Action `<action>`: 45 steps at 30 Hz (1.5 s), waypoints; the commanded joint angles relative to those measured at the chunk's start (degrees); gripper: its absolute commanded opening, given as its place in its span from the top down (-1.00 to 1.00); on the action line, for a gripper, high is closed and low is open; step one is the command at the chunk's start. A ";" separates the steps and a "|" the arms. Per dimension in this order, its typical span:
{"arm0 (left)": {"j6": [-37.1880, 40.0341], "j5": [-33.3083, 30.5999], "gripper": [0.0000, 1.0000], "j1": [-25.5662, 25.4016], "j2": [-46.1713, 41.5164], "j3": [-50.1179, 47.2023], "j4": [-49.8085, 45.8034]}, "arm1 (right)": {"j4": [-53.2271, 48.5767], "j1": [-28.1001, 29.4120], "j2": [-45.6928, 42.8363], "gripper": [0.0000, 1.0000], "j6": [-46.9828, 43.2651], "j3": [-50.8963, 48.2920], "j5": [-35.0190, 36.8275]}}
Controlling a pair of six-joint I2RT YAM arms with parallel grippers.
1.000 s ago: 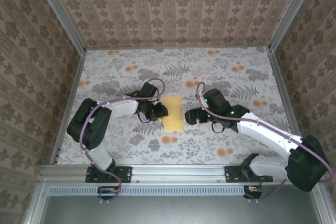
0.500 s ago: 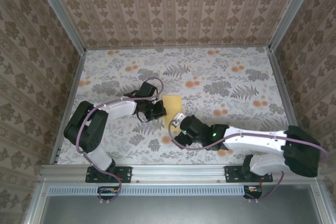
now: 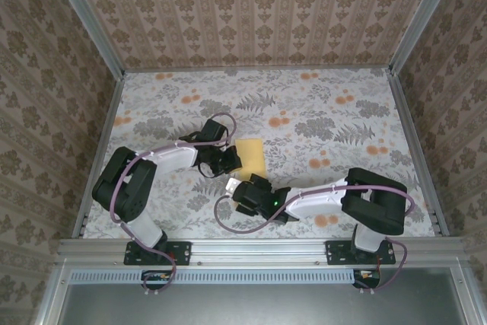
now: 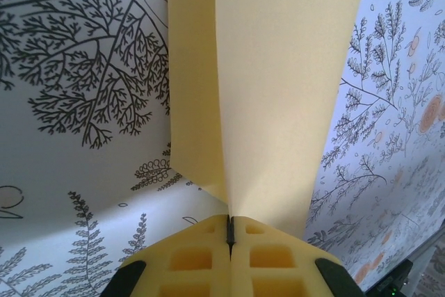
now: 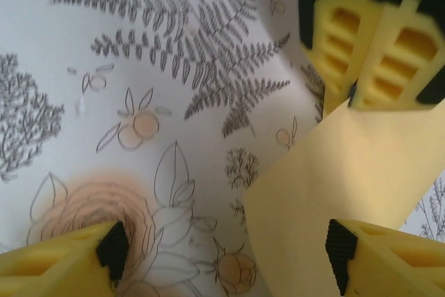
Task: Fold a paper plane with a square sheet of paper (fold left side to right side)
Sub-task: Third fold the triangle at the center of the table.
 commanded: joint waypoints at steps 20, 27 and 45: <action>11.14 -0.14 0.33 4.54 -8.10 4.22 -10.79 | -8.04 -7.82 -2.20 1.00 5.71 3.41 -18.87; 16.45 4.64 0.60 5.63 -1.59 9.69 -9.30 | -8.56 -11.57 -1.13 1.00 9.36 5.02 -26.76; 25.62 9.41 0.83 3.44 23.75 26.88 -10.96 | -11.60 -20.22 2.60 1.00 14.86 8.67 -45.23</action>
